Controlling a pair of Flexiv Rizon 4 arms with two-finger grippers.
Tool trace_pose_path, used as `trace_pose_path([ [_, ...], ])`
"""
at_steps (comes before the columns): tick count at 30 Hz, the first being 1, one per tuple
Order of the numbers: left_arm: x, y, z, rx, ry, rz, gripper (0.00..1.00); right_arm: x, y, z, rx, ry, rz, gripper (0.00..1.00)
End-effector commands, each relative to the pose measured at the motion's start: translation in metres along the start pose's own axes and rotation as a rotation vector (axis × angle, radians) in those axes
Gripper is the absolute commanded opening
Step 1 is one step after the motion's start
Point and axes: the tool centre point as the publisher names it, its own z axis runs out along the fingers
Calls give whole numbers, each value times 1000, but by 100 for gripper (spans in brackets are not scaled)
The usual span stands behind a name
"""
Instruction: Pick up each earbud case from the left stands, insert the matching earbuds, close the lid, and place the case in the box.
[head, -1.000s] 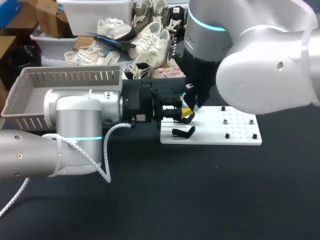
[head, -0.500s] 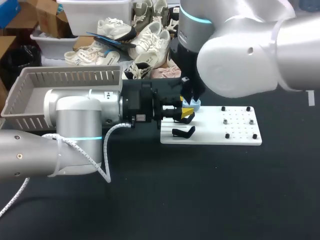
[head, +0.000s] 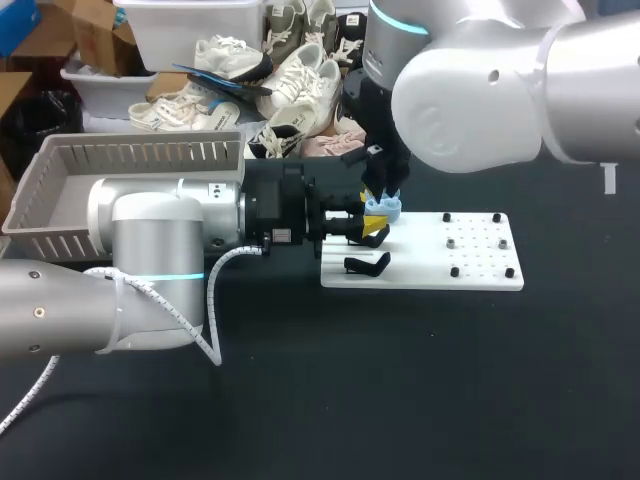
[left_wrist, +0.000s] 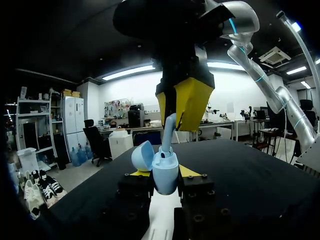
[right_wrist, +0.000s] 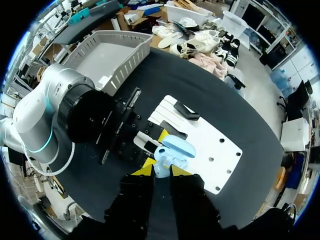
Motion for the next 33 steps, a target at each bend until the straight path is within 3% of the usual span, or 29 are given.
trace_pose_path([
  [1, 0, -1, 0, -4, -1, 1, 0, -2, 0, 2, -11, 5, -4, 0],
  [33, 0, -1, 0, -4, -1, 1, 0, -6, -4, 9, -44, 5, 35, 0],
])
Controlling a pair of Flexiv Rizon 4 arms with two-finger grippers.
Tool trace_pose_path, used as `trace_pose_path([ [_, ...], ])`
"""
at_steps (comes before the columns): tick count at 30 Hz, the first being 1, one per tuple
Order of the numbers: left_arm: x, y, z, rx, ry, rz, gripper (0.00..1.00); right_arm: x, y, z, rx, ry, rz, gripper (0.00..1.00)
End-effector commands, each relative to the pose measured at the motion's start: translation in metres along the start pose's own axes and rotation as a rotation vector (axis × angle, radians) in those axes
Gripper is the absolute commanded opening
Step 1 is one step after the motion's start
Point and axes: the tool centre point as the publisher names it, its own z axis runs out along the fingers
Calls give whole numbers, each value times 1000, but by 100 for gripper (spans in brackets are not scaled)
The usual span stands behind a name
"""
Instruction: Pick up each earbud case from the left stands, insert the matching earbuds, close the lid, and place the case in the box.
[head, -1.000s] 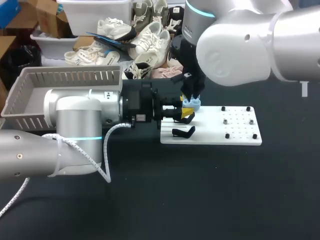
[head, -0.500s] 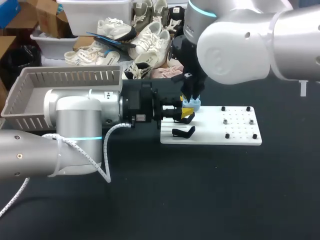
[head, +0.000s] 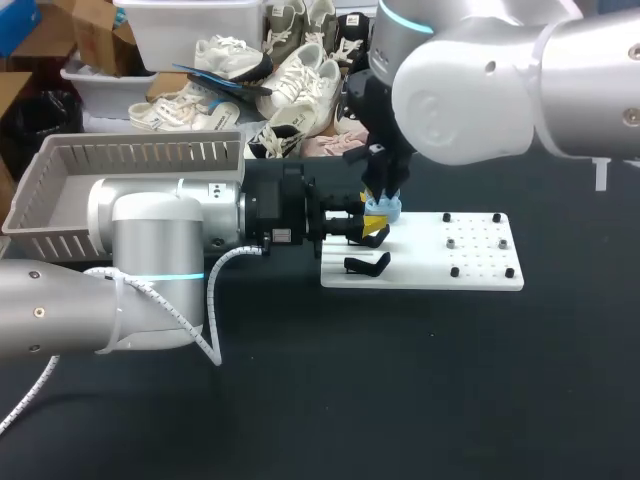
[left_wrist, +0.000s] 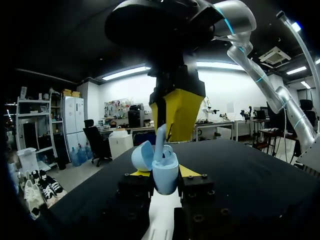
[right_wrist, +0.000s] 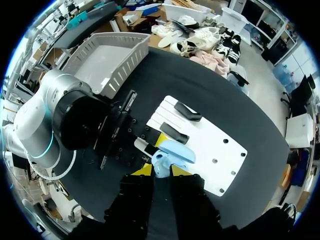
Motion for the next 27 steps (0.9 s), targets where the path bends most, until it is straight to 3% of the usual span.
trace_pose_path([
  [1, 0, -1, 0, -4, -1, 1, 0, -1, -1, 0, 0, 2, 4, 0],
  [27, 0, -1, 0, -4, -1, 1, 0, 2, 2, 3, -7, 9, 15, 0],
])
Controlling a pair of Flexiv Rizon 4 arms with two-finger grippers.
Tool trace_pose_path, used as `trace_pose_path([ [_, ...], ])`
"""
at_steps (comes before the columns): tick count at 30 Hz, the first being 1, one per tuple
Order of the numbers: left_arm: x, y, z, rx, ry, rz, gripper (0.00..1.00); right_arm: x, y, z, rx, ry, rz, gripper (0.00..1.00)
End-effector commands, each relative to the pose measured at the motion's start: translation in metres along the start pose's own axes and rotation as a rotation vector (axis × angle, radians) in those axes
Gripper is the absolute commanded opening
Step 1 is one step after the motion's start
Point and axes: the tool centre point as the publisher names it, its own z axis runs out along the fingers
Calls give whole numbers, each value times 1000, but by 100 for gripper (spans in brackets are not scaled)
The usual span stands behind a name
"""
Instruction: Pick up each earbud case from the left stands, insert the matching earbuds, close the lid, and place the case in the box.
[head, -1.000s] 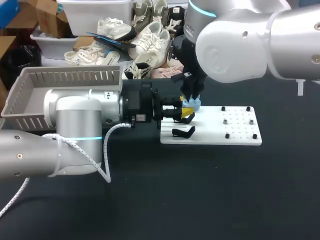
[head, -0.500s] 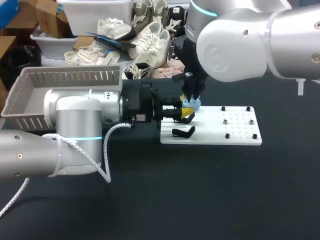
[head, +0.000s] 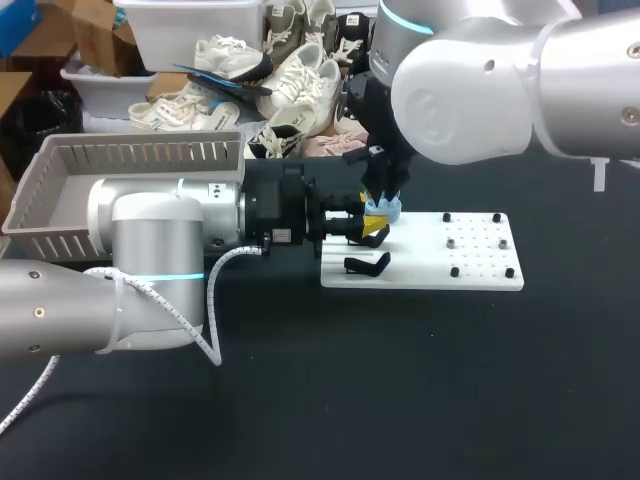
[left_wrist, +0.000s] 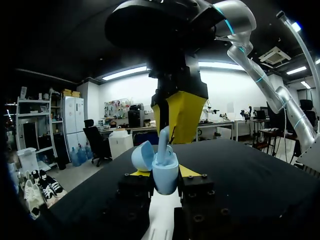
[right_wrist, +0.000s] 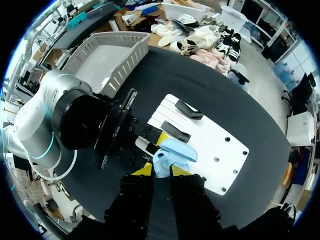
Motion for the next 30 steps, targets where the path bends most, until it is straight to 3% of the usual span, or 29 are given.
trace_pose_path([
  [1, 0, -1, 0, -4, -1, 1, 0, 0, 0, 2, 3, 2, 5, 0],
  [30, 0, -1, 0, -4, -1, 1, 0, -2, 8, 0, -5, 1, 3, 0],
])
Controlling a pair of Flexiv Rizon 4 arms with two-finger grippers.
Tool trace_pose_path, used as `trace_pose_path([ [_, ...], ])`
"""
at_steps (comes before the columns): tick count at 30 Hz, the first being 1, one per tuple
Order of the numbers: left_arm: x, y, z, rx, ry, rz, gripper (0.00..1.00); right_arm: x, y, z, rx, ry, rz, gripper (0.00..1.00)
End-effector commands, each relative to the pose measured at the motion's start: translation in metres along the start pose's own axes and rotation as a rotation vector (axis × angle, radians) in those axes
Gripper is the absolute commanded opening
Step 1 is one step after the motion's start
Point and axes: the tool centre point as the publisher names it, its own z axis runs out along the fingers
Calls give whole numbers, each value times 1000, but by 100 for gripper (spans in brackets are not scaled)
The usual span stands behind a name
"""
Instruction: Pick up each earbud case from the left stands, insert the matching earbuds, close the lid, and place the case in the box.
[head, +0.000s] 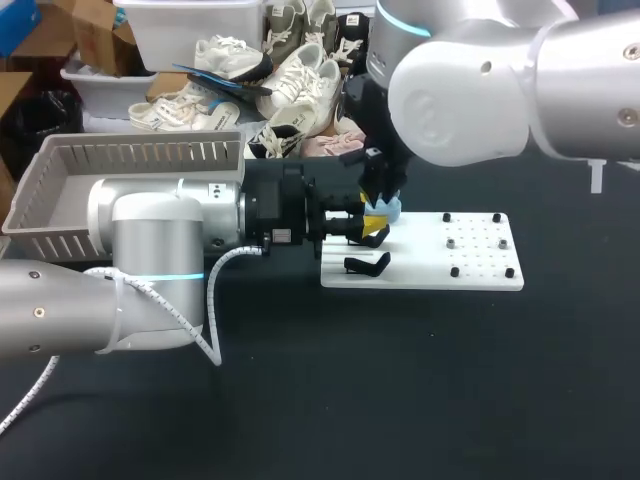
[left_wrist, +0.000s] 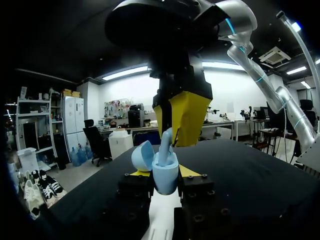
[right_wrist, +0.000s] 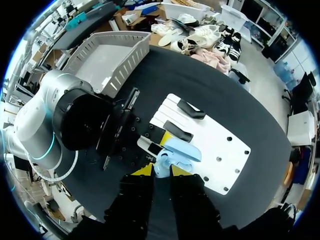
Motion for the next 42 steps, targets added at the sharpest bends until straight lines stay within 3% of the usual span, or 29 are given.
trace_pose_path([
  [1, 0, -1, 0, -4, -1, 1, 0, -1, 3, -2, 1, 0, -1, 0],
  [42, 0, -1, 0, -4, -1, 1, 0, -6, -1, 7, -1, 11, 20, 0],
])
